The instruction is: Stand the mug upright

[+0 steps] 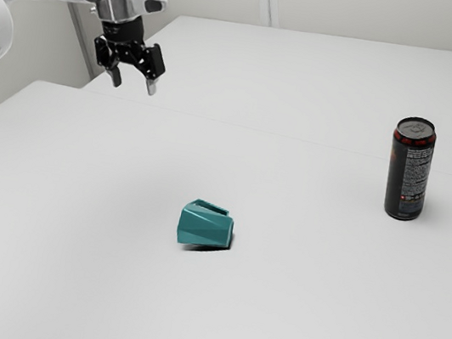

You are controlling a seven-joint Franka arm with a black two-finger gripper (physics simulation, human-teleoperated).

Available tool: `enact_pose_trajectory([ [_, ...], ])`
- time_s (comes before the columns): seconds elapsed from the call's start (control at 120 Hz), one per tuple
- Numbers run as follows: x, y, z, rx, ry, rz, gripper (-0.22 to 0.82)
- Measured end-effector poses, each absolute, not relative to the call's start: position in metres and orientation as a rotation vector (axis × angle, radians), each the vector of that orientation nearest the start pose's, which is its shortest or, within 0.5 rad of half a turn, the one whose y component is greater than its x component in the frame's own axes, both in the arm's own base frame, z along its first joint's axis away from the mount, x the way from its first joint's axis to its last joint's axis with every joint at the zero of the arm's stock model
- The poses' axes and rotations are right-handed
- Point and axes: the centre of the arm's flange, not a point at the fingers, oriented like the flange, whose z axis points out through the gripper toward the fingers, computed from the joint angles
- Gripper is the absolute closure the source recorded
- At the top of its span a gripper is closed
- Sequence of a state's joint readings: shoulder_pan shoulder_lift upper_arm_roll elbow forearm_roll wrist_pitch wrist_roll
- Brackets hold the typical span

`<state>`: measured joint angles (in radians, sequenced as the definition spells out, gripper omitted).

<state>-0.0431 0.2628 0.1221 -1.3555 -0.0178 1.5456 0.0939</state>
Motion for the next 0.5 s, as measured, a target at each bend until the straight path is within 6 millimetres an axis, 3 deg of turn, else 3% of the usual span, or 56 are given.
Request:
enact_pose_trajectory([
  [0.208,0.626,0.041,0.57,-3.135,0.023,0.112,0.0],
  [0.3,0.619,0.025,0.563,-3.143,0.059,0.124,0.0],
  [0.375,0.598,0.02,0.554,-3.158,0.066,0.171,0.0],
  [0.5,0.553,0.055,0.527,-3.269,-0.076,0.281,0.0],
])
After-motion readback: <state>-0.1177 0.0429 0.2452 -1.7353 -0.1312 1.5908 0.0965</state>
